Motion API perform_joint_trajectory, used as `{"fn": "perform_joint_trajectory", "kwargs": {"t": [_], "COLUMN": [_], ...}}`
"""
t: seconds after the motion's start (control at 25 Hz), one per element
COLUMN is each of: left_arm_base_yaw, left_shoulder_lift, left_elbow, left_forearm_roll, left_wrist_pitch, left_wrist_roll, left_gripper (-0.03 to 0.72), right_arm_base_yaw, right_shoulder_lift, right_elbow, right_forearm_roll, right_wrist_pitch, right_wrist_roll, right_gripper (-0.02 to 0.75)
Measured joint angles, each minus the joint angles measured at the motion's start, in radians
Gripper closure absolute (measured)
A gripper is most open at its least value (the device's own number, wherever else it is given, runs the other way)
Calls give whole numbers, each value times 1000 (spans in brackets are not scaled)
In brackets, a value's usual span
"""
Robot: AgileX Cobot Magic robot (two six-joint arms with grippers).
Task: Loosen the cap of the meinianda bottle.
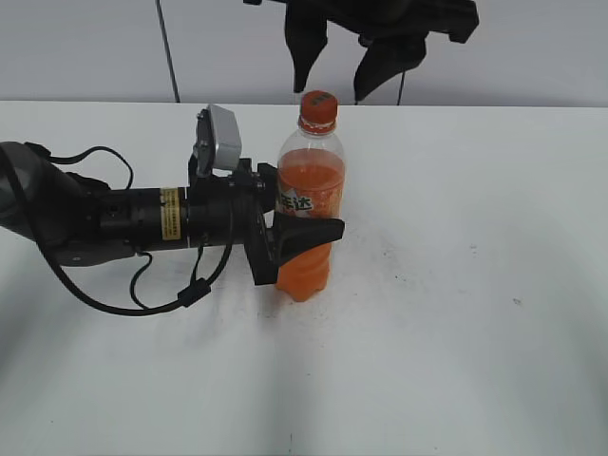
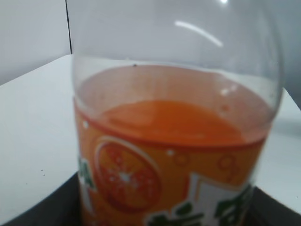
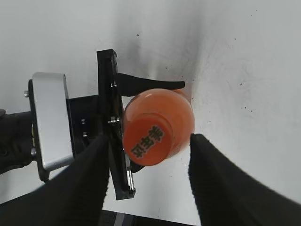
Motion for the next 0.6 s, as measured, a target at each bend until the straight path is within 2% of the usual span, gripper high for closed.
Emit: {"fn": "perform_joint_trajectory", "kwargs": {"t": [0.6], "left_arm_base_yaw": [0], "left_shoulder_lift": [0], "left_elbow": [-1], "left_forearm_roll": [0], "left_wrist_pitch": [0], "left_wrist_roll": [0], "left_gripper": [270], "right_arm_base_yaw": [4], "right_shoulder_lift": [52], "right_elbow": [-1], "right_forearm_roll": [-15], "right_wrist_pitch": [0], "right_wrist_roll": [-7], "right_gripper": [330]}}
